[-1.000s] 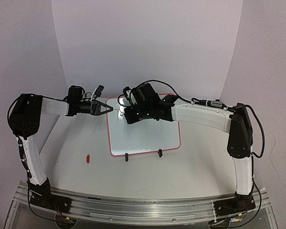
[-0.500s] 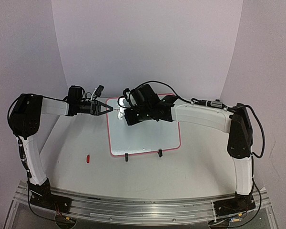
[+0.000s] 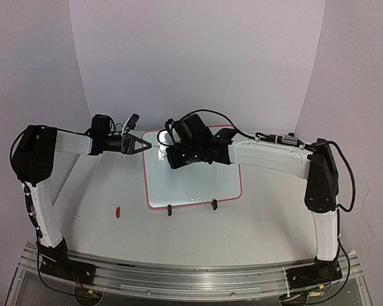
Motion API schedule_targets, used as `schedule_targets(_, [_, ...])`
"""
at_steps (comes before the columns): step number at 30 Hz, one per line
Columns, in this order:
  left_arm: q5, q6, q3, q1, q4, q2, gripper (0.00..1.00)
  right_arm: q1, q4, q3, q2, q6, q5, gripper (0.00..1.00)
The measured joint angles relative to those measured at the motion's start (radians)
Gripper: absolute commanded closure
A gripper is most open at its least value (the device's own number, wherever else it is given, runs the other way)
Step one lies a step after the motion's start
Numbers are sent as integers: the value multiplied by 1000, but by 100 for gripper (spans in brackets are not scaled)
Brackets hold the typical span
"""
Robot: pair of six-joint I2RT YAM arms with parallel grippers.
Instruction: Write a sentence on the whiteboard
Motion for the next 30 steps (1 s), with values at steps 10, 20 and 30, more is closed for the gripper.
schedule_targets(10, [0, 0, 0, 0, 0, 0, 100, 2, -4, 0, -3, -7, 29, 100])
schedule_targets(20, [0, 0, 0, 0, 0, 0, 100, 1, -4, 12, -3, -21, 52, 100])
schedule_targets(30, [0, 0, 0, -1, 0, 0, 100, 0, -5, 26, -1, -23, 58, 100])
